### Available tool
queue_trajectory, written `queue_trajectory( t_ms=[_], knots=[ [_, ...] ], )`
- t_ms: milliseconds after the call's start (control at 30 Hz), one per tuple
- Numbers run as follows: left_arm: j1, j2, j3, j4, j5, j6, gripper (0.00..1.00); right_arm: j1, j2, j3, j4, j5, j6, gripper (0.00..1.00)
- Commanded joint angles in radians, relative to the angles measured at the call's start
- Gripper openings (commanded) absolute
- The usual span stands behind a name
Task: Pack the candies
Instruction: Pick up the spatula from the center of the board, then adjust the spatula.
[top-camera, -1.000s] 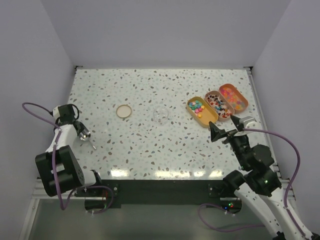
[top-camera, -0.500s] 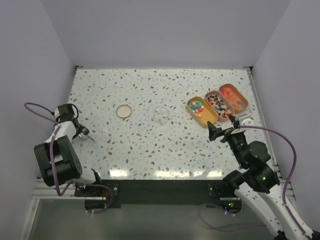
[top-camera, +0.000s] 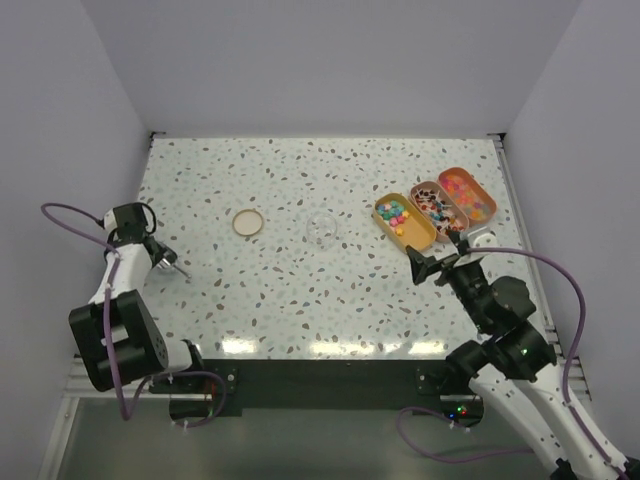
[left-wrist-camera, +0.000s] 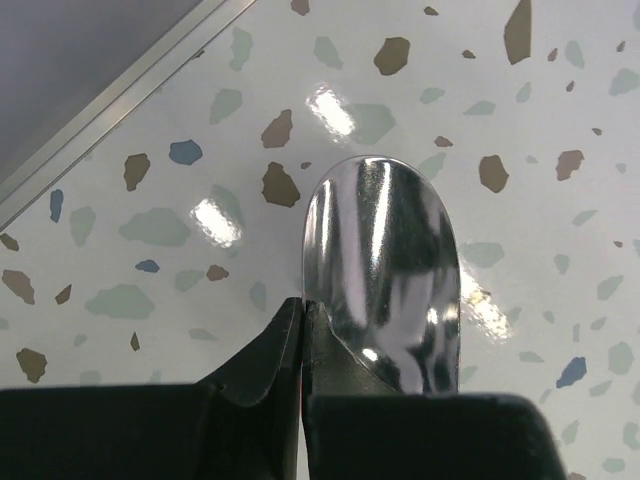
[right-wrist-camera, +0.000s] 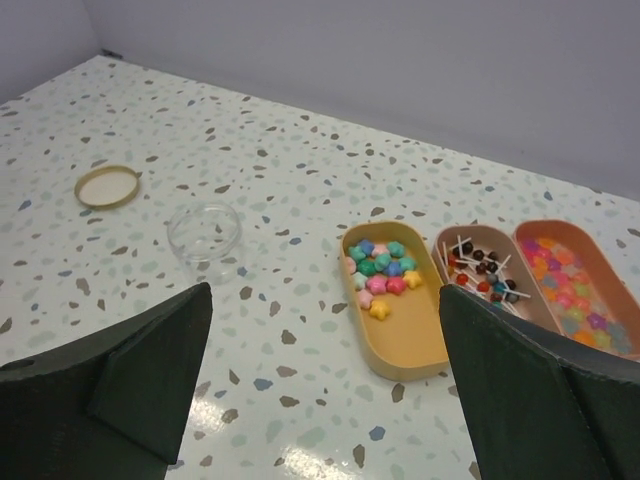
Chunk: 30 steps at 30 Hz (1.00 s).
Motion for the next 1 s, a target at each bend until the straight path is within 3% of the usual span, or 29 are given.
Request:
queue_trajectory(
  t_ms=[0,133,367,433,567,733,967],
  knots=[
    [-0.063,-0.036,0.075,-0.074,-0.037,-0.060,0.00,0.005,0.066,0.039,0.031,-0.115,0.019,0.99],
    [-0.250,-0.052,0.157,-0.139,-0.055,-0.149,0.00,0.004,0.248,0.157,-0.027,-0.312,0.117,0.99],
    [-0.572,-0.049,0.252,-0.176,-0.092,-0.325,0.00,0.005,0.721,0.444,-0.190,-0.620,0.202,0.99],
    [-0.673,-0.040,0.267,-0.168,-0.112,-0.404,0.00,0.019,0.828,0.504,-0.219,-0.590,0.231,0.99],
    [-0.824,0.018,0.304,-0.168,-0.187,-0.525,0.00,0.140,0.920,0.544,-0.189,-0.371,0.234,0.99],
    [-0.974,0.092,0.390,-0.194,-0.282,-0.639,0.00,0.213,1.034,0.568,-0.103,-0.283,0.334,0.99],
    [-1.077,0.161,0.462,-0.217,-0.350,-0.692,0.00,0.307,1.108,0.561,0.012,-0.176,0.380,0.79]
  ],
)
